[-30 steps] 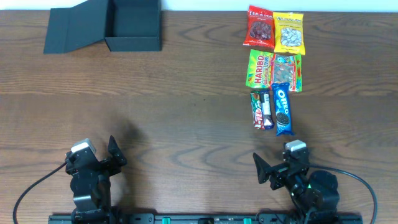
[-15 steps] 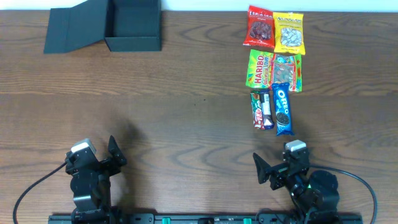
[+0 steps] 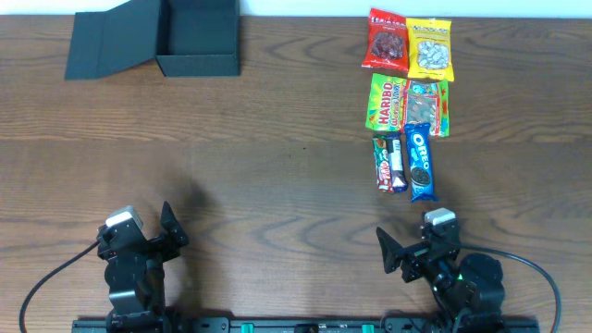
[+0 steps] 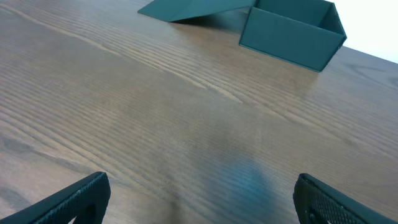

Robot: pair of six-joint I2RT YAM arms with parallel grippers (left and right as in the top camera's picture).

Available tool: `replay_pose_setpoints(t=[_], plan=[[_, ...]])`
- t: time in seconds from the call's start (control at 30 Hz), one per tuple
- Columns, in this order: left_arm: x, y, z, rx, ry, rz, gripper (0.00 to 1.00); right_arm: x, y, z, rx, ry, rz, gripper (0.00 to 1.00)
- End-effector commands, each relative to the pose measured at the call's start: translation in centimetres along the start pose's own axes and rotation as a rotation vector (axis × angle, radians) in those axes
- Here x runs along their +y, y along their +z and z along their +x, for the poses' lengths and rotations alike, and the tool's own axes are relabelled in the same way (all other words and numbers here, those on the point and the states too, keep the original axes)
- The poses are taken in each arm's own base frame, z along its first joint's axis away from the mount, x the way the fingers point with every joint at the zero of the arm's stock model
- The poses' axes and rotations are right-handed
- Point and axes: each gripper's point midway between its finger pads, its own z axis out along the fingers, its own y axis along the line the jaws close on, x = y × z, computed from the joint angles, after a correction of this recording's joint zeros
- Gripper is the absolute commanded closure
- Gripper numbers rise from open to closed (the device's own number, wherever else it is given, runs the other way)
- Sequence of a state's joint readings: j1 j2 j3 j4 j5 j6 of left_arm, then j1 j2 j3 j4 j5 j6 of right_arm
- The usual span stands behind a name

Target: Pack container

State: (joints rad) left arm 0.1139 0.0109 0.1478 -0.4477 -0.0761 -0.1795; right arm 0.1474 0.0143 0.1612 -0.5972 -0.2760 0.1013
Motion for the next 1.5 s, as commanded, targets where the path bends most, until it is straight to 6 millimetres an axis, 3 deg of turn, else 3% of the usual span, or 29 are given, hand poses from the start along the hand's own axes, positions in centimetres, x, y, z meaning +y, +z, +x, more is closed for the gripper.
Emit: replay_pose_setpoints(t=[0.0,0.23,0.53,0.67,0.8,0.93,1.1,1.23,1.37,1.47], plan=[[0.2,0.3,0.7,0.013,0.003,-0.009,0.05,0.1,0.0,0.0,-0.005,-0.018,-0.002,0.01],[-0.5,0.3,0.9,0.024,-0.018,0.033,0.05,0.1,0.0,0.0,-0.005,-0.018,-0.002,0.01],[-6.6,-1.2,2.4,0.185,-0.363,0.373,0.05,0.1,0.0,0.0,-0.005,-0.018,-0.002,0.01],[-7.8,-1.6,0.8,0.164,-0.474,0.442,0.05,0.1,0.0,0.0,-0.005,-0.018,-0.001,0.01],[-10.6,-3.5,-3.9,0.01,-0.428,0.654,0.05,0.1,0.0,0.0,-0.005,-0.018,-0.002,0.01],[-9.9,-3.5,-6.5,-0.104,-0.345,0.596,0.04,0.1,0.0,0.0,-0.005,-0.019,-0.002,0.01],[-8.7,-1.4,-8.5,-0.082,-0.224,0.437,0.04,0.1,0.0,0.0,-0.005,-0.018,-0.002,0.01],[-9.1,1.4,-9.8,0.016,-0.115,0.373,0.04,0.1,0.0,0.0,-0.005,-0.018,-0.002,0.01],[-10.2,5.8,-11.7,0.13,0.011,0.338,0.04,0.1,0.0,0.0,-0.005,-0.019,-0.002,0.01],[-11.3,10.3,-13.5,0.195,0.076,0.322,0.04,0.1,0.0,0.0,-0.005,-0.019,-0.002,0.01]])
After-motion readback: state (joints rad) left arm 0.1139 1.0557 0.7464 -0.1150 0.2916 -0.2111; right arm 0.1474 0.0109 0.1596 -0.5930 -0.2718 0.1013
